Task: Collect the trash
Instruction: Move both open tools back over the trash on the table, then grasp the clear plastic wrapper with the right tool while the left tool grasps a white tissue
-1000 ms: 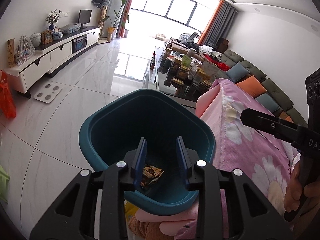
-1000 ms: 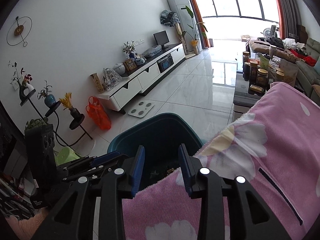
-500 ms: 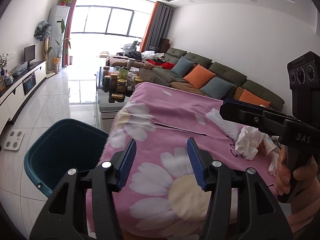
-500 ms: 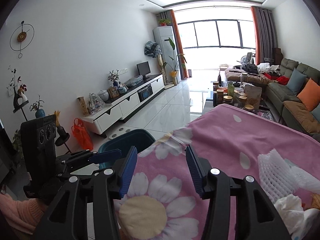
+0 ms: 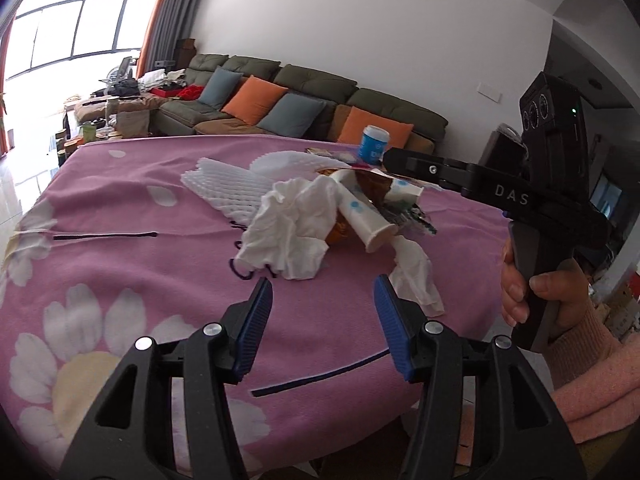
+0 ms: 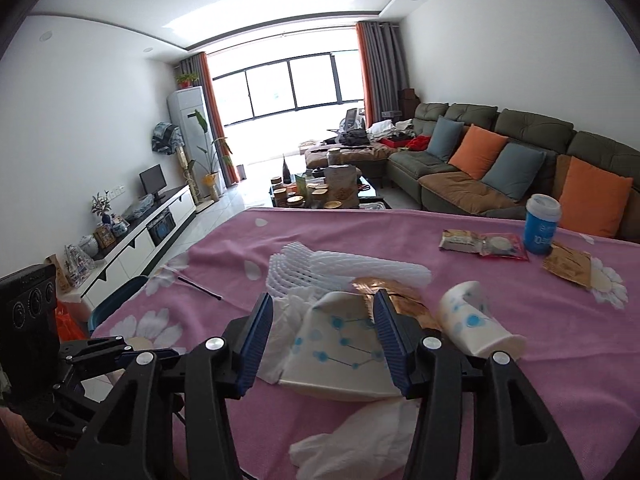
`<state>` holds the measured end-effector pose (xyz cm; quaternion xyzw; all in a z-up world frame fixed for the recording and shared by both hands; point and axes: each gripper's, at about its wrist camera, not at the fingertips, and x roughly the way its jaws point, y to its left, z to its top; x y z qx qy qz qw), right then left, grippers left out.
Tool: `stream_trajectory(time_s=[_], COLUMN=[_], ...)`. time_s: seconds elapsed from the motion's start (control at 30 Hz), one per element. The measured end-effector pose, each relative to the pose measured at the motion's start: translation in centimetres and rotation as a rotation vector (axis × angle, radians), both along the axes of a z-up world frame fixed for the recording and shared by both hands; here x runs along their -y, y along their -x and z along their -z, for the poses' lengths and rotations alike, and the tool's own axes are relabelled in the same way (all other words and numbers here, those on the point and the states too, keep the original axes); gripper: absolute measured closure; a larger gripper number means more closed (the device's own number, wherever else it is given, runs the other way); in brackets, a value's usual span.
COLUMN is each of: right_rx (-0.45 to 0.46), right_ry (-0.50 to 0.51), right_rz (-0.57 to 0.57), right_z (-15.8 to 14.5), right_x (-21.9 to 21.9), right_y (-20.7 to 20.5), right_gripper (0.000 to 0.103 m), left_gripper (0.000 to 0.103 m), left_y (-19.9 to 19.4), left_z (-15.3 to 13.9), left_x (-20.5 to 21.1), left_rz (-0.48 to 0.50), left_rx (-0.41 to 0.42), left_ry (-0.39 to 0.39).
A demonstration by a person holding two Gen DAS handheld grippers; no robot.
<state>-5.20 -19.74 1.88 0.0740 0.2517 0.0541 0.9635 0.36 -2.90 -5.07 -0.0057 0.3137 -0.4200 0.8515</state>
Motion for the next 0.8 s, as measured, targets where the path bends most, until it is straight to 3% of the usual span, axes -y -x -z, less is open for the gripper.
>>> stream_trajectory(time_s=[0.23, 0.53, 0.73, 0.8], right_rx=[-0.029, -0.107, -0.131, -0.138], right_ry=[-0.02, -0.049, -0.077, -0.096], right_rz=[0.125, 0.164, 0.158, 0.158], right_z=[2.0, 5.2, 6.5, 6.8], right_x=[5.0, 6.8, 7.0, 7.2], right_y=[1.8, 3.2, 2.7, 2.6], right_gripper=[0.053, 0.052, 0.056, 0.068], left_gripper=[0.047, 0.046, 0.056, 0.064], left_y=[0.5, -0.2, -0.7, -0.9], left_z=[1.4, 2.2, 3.4, 3.8], left_x=[5.4, 9.6, 12.8, 13.4], left_rz=[0.135, 0.19, 0.221, 0.228], left_rx=[-0.065, -0.1, -0.145, -0.162], left_ry=[-0.013, -0.041, -0.102, -0.108])
